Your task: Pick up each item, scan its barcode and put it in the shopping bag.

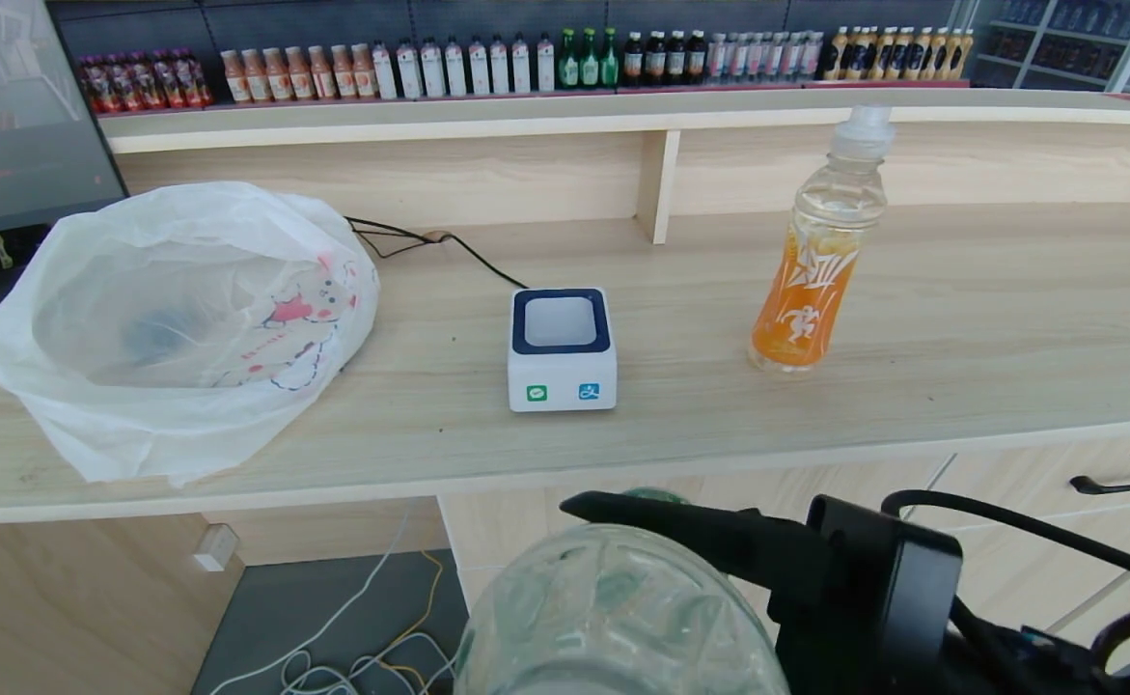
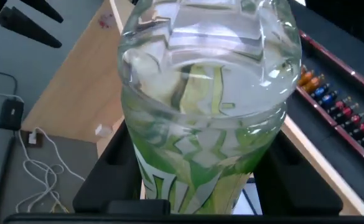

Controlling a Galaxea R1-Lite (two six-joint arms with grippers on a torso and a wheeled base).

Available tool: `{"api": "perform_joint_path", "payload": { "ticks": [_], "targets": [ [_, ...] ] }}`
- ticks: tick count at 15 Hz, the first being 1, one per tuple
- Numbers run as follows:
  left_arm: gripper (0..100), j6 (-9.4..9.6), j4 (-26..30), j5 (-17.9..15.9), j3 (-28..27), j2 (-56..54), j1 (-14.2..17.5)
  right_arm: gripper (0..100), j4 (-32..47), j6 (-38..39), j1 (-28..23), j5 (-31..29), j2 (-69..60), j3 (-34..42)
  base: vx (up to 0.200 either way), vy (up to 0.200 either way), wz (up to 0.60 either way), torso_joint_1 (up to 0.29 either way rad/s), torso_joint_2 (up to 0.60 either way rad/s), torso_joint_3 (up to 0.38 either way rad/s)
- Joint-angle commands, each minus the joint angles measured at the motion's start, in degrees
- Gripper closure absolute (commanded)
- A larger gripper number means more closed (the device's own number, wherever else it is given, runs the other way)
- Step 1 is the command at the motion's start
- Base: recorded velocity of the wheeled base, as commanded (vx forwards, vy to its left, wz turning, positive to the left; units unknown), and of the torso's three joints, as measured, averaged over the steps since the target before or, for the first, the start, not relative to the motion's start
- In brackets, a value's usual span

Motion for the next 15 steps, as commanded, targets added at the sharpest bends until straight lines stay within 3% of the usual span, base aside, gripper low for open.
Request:
{"api": "perform_joint_path", "payload": {
  "ticks": [1, 4, 6, 9, 15],
  "targets": [
    [0, -0.02, 0.0, -0.01, 0.0, -0.02, 0.02, 100, 0.07, 6.81, -1.53, -1.55, 0.23, 0.5, 0.0, 0.0, 0.0, 0.0, 0.0, 0.0],
    [0, -0.02, 0.0, -0.01, 0.0, -0.02, 0.02, 100, -0.8, 29.49, -5.13, -6.38, -0.12, 4.54, 0.0, 0.0, 0.0, 0.0, 0.0, 0.0],
    [0, 0.06, 0.0, -0.01, 0.0, -0.02, 0.02, 100, -2.56, 38.63, -7.59, -6.73, -0.12, 5.34, 0.0, 0.0, 0.0, 0.0, 0.0, 0.0],
    [0, -0.02, 0.0, -0.01, 0.0, -0.02, 0.02, 100, -2.83, 47.24, -16.21, -8.67, -0.29, 4.54, 0.0, 0.0, 0.0, 0.0, 0.0, 0.0],
    [0, -0.02, 0.0, -0.01, 0.0, -0.02, 0.02, 100, -5.37, 51.81, -28.69, -8.4, -1.96, 2.96, 0.0, 0.0, 0.0, 0.0, 0.0, 0.0]
  ]
}}
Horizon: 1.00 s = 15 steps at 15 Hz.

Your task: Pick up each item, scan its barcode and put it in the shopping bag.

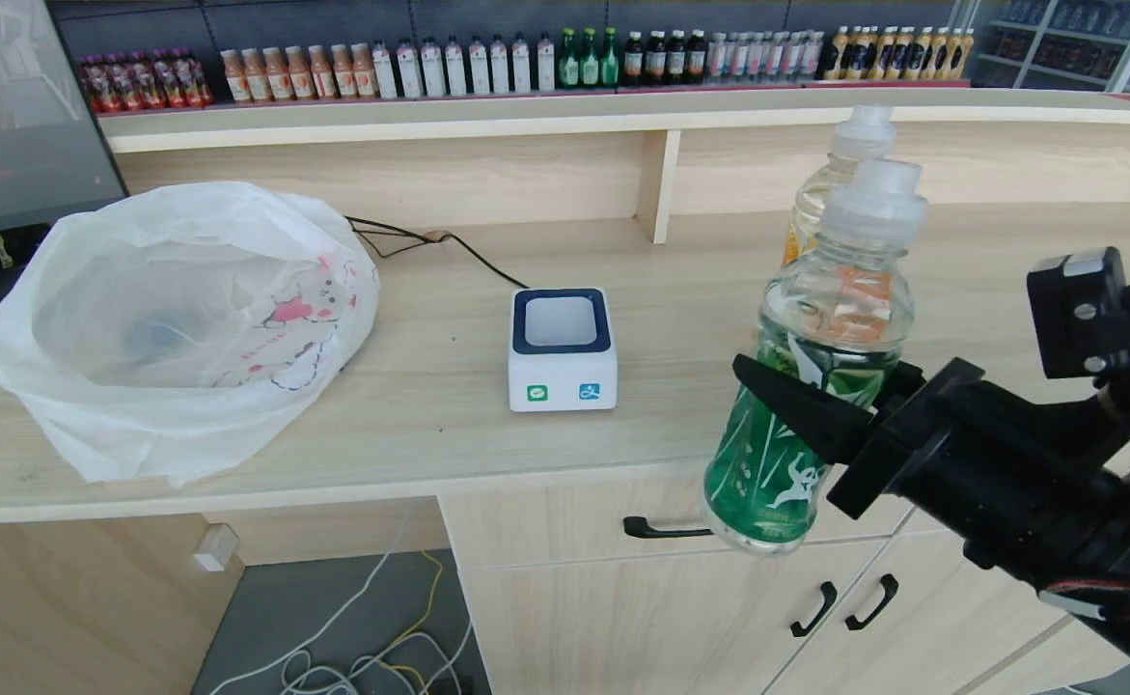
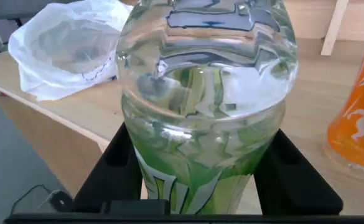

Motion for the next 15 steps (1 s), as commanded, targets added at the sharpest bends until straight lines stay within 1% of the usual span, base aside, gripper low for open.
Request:
{"api": "perform_joint_path", "payload": {
  "ticks": [1, 2, 3, 4, 6, 8, 10, 12, 15],
  "targets": [
    [0, -0.02, 0.0, 0.01, 0.0, -0.02, -0.01, 100, -1.49, 0.72, -5.22, -0.43, -0.68, -4.44, 0.0, 0.0, 0.0, 0.0, 0.0, 0.0],
    [0, 0.06, 0.0, 0.01, 0.0, -0.02, -0.01, 100, -1.41, 0.72, -6.8, -1.49, -0.95, -5.5, 0.0, 0.0, 0.0, 0.0, 0.0, 0.0],
    [0, 0.06, 0.0, 0.01, 0.0, -0.02, -0.01, 100, -1.41, 0.9, -7.15, -3.69, -1.47, -6.38, 0.0, 0.0, 0.0, 0.0, 0.0, 0.0],
    [0, 0.06, 0.0, 0.1, 0.0, -0.02, -0.01, 100, -1.41, 0.81, -7.24, -4.04, -1.47, -6.38, 0.0, 0.0, 0.0, 0.0, 0.0, 0.0],
    [0, 0.06, 0.0, 0.01, 0.0, -0.02, -0.01, 100, -2.11, -0.16, -7.24, -4.04, -1.47, -6.55, 0.0, 0.0, 0.0, 0.0, 0.0, 0.0],
    [0, -0.2, 0.0, 0.01, 0.0, -0.02, 0.07, 100, -5.63, -1.21, -7.24, -4.13, -1.65, -5.5, 0.0, 0.0, 0.0, 0.0, 0.0, 0.0],
    [0, -0.02, 0.0, 0.01, 0.0, -0.02, -0.01, 100, -7.3, -3.23, -7.33, -4.21, -1.47, -5.68, 0.0, 0.0, 0.0, 0.0, 0.0, 0.0],
    [0, -0.02, 0.0, 0.01, 0.0, -0.02, -0.01, 100, -8.44, -3.32, -7.33, -4.3, -1.12, -5.24, 0.0, 0.0, 0.0, 0.0, 0.0, 0.0],
    [0, 0.06, 0.0, 0.01, 0.0, -0.02, -0.01, 100, -9.93, -3.41, -9.35, -4.65, -0.42, -4.62, 0.0, 0.0, 0.0, 0.0, 0.0, 0.0]
  ]
}}
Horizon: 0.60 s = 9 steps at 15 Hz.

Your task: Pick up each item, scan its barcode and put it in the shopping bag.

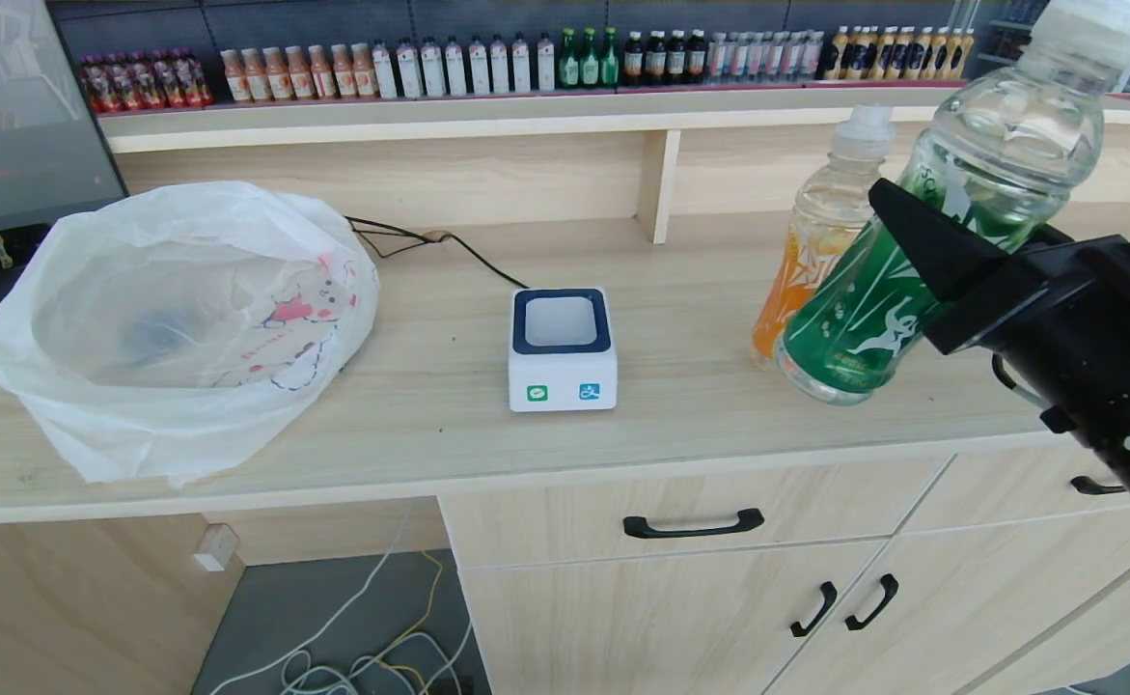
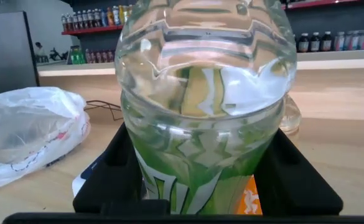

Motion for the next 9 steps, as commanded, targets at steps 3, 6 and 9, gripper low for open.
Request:
{"api": "perform_joint_path", "payload": {
  "ticks": [3, 6, 9],
  "targets": [
    [0, -0.1, 0.0, 0.01, 0.0, -0.02, 0.02, 100, -0.65, -0.03, -1.07, 0.01, 0.31, 1.92, 0.0, 0.067, 0.0, -0.001, 0.0, 0.001],
    [0, -0.1, 0.0, 0.01, 0.0, -0.02, 0.02, 100, -0.82, -0.03, -1.24, 0.27, 0.31, 2.18, 0.0, 0.2, 0.0, 0.002, 0.0, 0.01],
    [0, -0.1, 0.0, 0.1, 0.0, -0.02, 0.02, 100, -1.17, -0.03, -1.33, 0.36, 0.39, 2.89, 0.0, 0.2, 0.0, 0.009, 0.0, -0.002]
  ]
}}
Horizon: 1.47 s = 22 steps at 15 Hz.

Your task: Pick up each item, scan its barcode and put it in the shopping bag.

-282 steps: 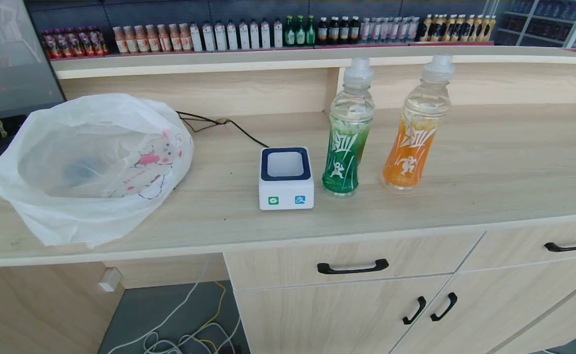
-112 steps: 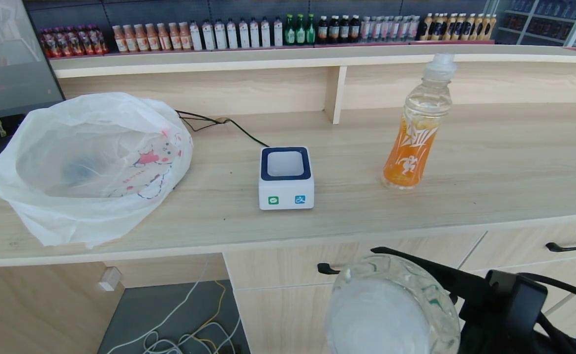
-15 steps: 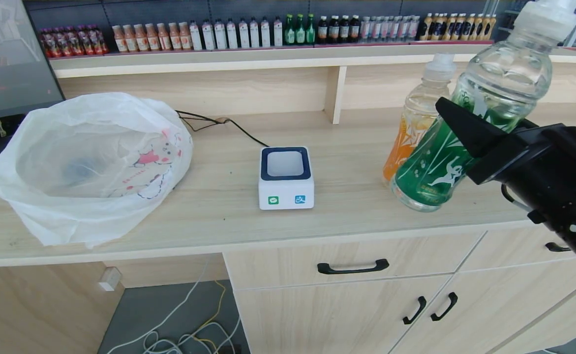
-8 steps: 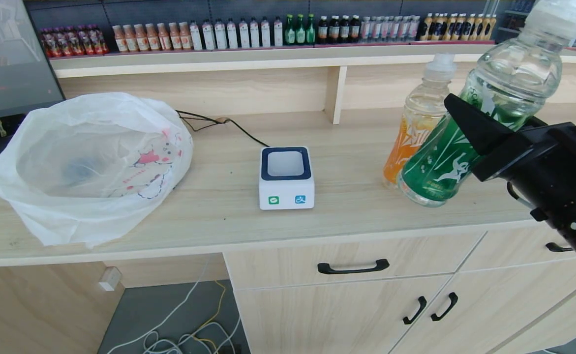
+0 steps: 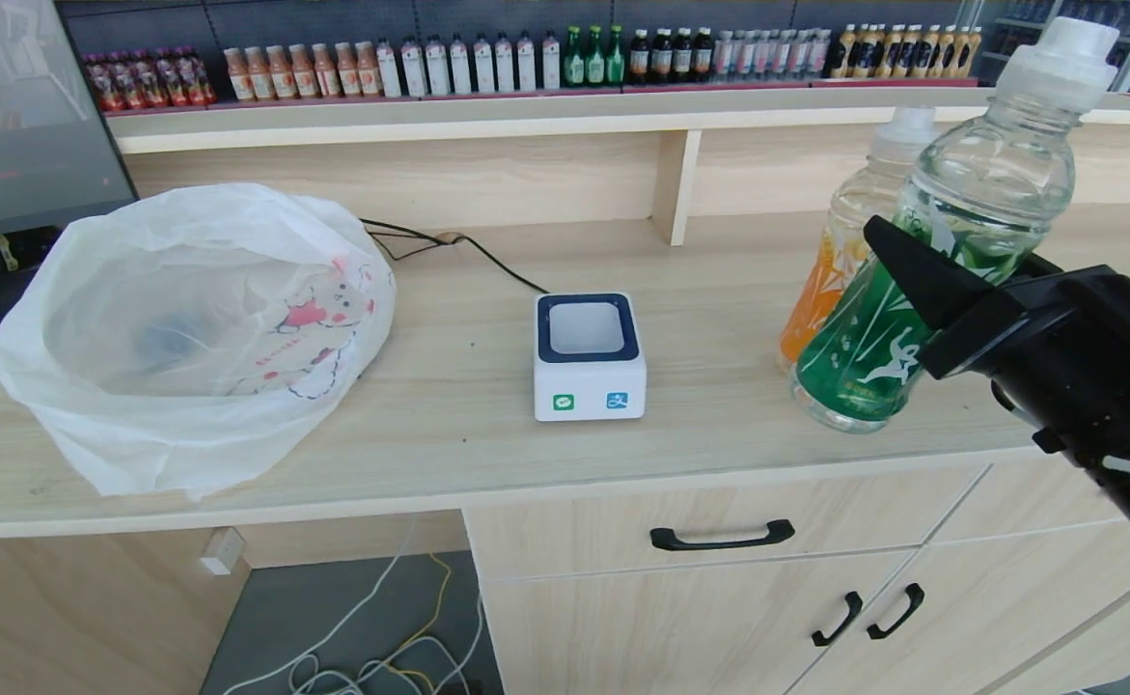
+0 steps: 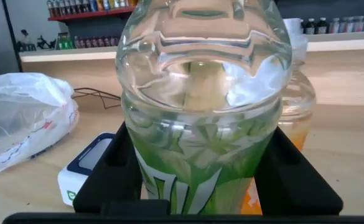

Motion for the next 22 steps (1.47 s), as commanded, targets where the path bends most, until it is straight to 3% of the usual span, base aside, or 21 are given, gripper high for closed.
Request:
{"api": "perform_joint_path", "payload": {
  "ticks": [1, 8, 17, 22],
  "targets": [
    [0, 0.0, -0.02, -0.04, 0.0, -0.02, 0.02, 100, -0.52, -0.02, -0.18, 0.07, 0.13, 0.18, 0.0, 0.2, 0.0, 0.007, 0.0, -0.007],
    [0, 0.09, -0.02, -0.04, 0.0, -0.02, 0.02, 100, -1.05, 0.07, -0.27, 0.16, 0.39, -0.52, 0.0, 0.2, 0.0, 0.0, 0.0, 0.002],
    [0, 0.09, -0.02, -0.04, 0.0, -0.02, 0.02, 100, -1.49, 0.51, -0.53, 0.86, 2.76, -3.33, 0.0, 0.0, 0.0, 0.0, 0.0, 0.0],
    [0, 0.0, -0.02, -0.04, 0.0, -0.02, 0.02, 100, -1.49, 2.44, -1.32, 0.95, 6.1, -9.31, 0.0, 0.0, 0.0, 0.0, 0.0, 0.0]
  ]
}}
